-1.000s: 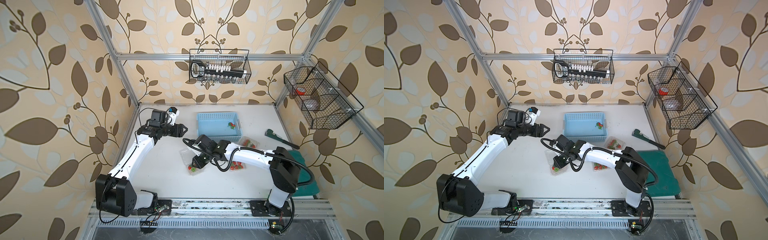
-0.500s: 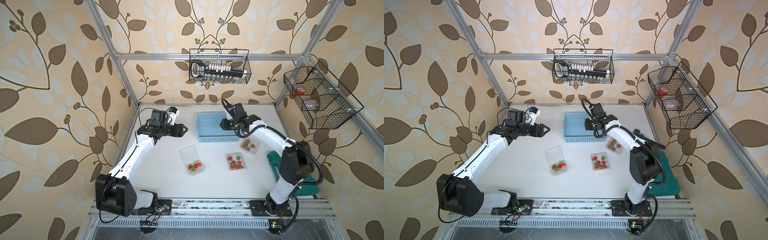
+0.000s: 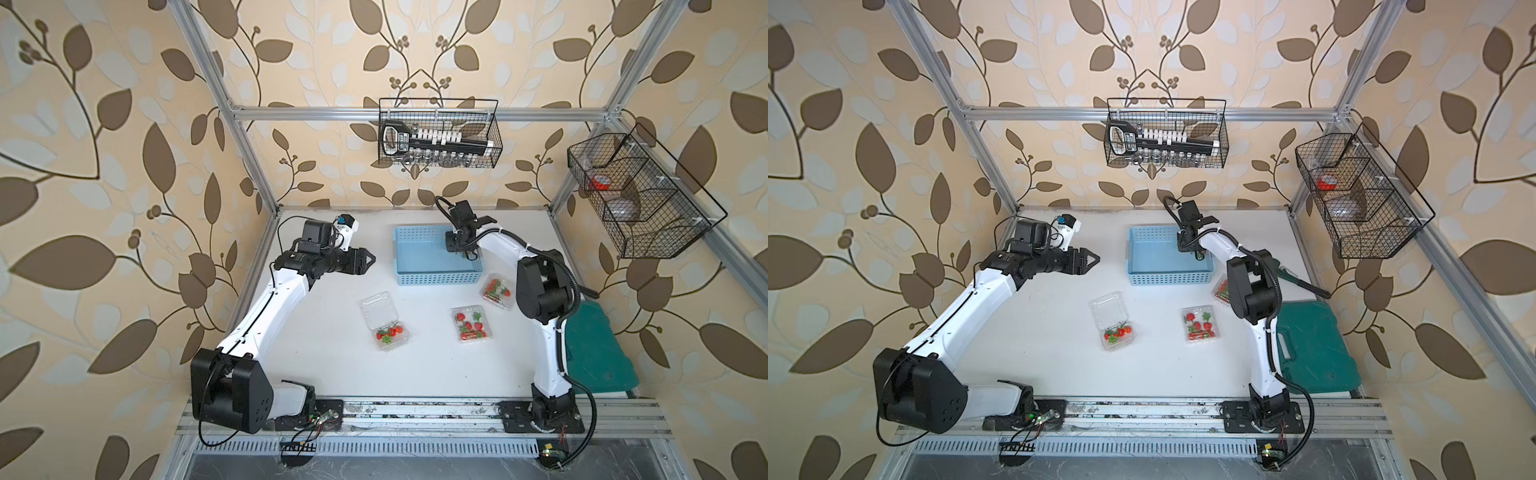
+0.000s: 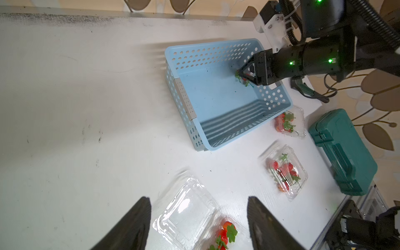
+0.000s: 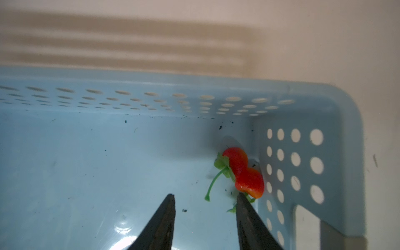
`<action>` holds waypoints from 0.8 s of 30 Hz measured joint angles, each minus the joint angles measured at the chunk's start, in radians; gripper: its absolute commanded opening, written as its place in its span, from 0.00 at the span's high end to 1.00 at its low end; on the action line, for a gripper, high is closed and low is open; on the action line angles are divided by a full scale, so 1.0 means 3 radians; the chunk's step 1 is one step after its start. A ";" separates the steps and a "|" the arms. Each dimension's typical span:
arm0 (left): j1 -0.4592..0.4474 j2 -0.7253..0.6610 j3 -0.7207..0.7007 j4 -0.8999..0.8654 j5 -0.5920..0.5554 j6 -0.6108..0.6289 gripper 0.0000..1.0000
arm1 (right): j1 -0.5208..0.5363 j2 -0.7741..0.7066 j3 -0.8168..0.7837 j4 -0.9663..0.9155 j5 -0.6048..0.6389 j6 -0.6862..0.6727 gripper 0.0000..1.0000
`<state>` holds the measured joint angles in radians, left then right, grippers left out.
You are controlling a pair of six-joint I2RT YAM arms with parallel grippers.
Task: Pack strawberries into containers
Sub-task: Pick up the strawberry from the basket.
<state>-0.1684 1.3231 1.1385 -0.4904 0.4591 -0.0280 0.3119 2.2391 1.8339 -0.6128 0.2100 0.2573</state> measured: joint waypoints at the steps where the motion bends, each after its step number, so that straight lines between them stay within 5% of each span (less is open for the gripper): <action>1: 0.0000 0.0000 0.0000 -0.0001 0.0000 0.0000 0.28 | -0.0001 0.0022 0.0009 -0.0004 0.0000 0.0008 0.53; 12: 0.0000 0.0014 0.0000 -0.0001 0.0000 0.0000 0.28 | -0.0004 0.0256 0.0055 -0.0086 0.0076 0.0088 0.62; 21: 0.0000 0.0014 0.0000 -0.0001 0.0000 0.0000 0.28 | -0.0004 0.0289 0.0107 -0.0076 0.0089 0.0083 0.98; 24: 0.0000 0.0014 0.0000 0.0000 0.0000 0.0000 0.28 | -0.0010 0.0289 0.0142 -0.0064 0.0090 0.0061 1.00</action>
<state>-0.1684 1.3273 1.1385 -0.4904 0.4591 -0.0280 0.3088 2.3257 1.8767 -0.6319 0.2371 0.2756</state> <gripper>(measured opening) 0.720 0.055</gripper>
